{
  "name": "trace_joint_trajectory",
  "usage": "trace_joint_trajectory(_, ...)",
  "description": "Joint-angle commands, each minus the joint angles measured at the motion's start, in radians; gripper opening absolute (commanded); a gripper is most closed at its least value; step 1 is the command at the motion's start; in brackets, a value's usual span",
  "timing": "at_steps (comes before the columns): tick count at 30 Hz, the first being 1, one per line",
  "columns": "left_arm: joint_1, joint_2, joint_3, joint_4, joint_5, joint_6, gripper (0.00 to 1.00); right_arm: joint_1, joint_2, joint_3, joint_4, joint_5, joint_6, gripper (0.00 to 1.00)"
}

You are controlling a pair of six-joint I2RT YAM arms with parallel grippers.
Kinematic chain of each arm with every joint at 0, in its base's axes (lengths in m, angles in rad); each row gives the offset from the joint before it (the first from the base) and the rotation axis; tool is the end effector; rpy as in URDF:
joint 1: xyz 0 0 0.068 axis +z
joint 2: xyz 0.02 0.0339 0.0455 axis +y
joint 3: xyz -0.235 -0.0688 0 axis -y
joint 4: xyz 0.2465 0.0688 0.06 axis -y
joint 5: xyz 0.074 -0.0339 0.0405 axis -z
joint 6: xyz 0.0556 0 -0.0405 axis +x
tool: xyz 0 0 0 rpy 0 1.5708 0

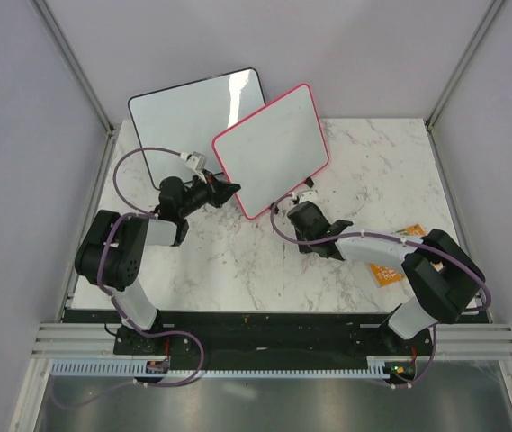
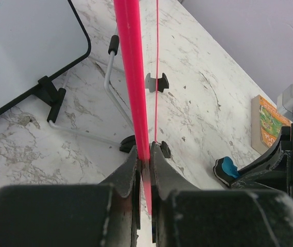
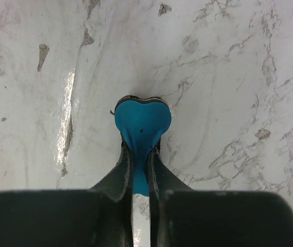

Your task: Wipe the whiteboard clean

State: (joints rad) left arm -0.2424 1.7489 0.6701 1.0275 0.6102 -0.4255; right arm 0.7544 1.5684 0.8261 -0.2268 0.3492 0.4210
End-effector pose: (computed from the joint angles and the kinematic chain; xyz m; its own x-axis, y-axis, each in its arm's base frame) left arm 0.3325 -0.1150 0.1497 -0.3559 -0.2605 -0.8975 0.6646 0.6046 -0.4390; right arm 0.2412 0.2006 0.1220 -0.7536 -0.1813 -0.6319 -0.2130 0.9767 -0.0261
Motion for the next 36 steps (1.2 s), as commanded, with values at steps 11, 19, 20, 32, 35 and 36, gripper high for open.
trace_joint_trajectory(11, -0.008, 0.006, 0.039, -0.158, 0.059, 0.019, 0.11, -0.001, -0.105, -0.005, 0.049, 0.057, -0.036, 0.76)
trace_joint_trajectory(19, -0.003, 0.015, 0.062, -0.201, 0.051, 0.010, 0.17, -0.001, -0.071, 0.042, 0.050, 0.082, -0.070, 0.80)
trace_joint_trajectory(20, -0.003, 0.017, 0.066, -0.207, 0.049, 0.007, 0.18, -0.001, -0.071, 0.038, 0.056, 0.086, -0.071, 0.80)
trace_joint_trajectory(32, 0.012, 0.027, 0.075, -0.221, 0.062, -0.015, 0.26, -0.001, -0.015, 0.057, 0.260, 0.022, -0.154, 0.77)
trace_joint_trajectory(35, 0.012, 0.023, 0.074, -0.227, 0.056, -0.015, 0.33, -0.001, 0.045, 0.070, 0.313, -0.010, -0.172, 0.76)
trace_joint_trajectory(36, 0.012, 0.023, 0.075, -0.230, 0.054, -0.015, 0.36, -0.001, 0.080, 0.082, 0.335, -0.013, -0.175, 0.76)
